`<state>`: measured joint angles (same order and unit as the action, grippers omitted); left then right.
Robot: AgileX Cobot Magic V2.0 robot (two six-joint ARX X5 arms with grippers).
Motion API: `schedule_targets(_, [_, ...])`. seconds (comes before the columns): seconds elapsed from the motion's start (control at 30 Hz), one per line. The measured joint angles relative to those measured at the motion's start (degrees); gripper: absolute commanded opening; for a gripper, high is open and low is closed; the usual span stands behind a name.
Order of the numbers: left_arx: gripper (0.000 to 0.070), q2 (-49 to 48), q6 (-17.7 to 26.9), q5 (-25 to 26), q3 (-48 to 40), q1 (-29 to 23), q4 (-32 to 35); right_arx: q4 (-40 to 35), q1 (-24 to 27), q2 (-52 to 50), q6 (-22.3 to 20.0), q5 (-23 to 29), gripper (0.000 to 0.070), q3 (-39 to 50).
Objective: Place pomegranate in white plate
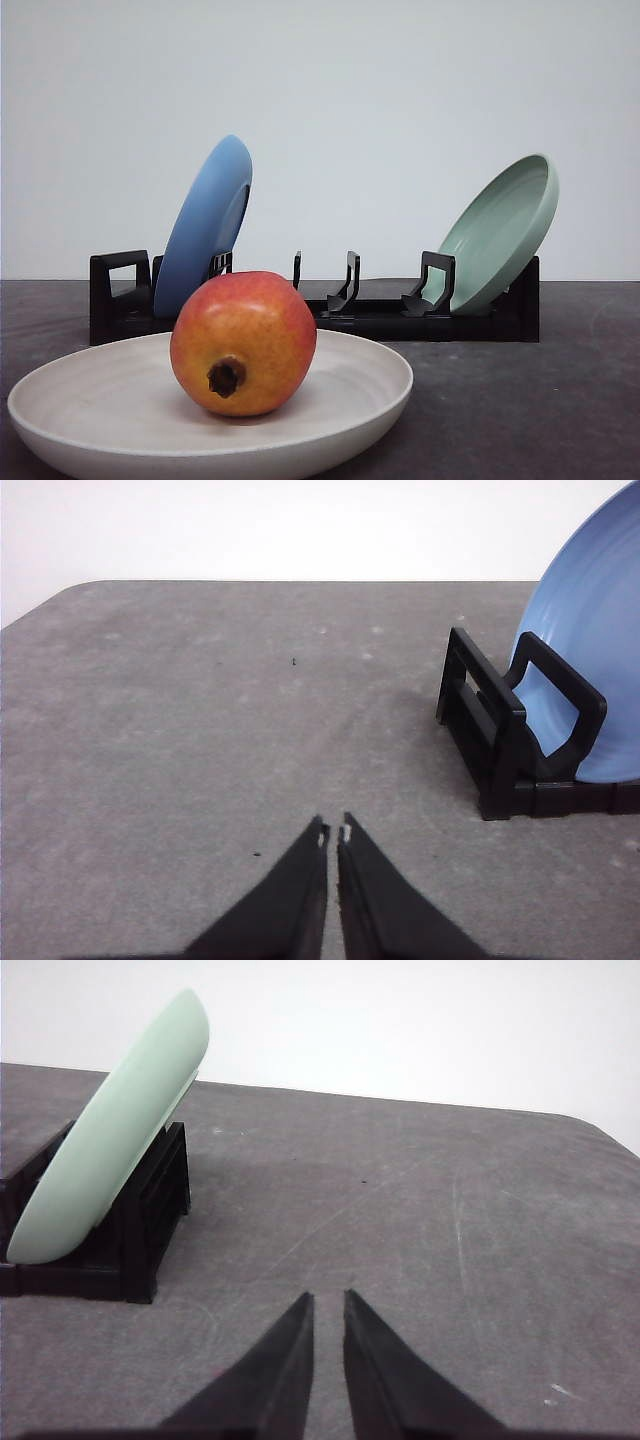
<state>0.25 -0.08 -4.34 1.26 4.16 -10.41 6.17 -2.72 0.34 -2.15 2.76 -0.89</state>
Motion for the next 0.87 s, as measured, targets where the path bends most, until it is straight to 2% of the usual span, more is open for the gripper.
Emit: schedule_targets(0.87, [0.0000,0.00,0.00,0.00,0.00,0.00,0.00,0.00,0.00,0.00,0.00,0.00,0.0052,0.00])
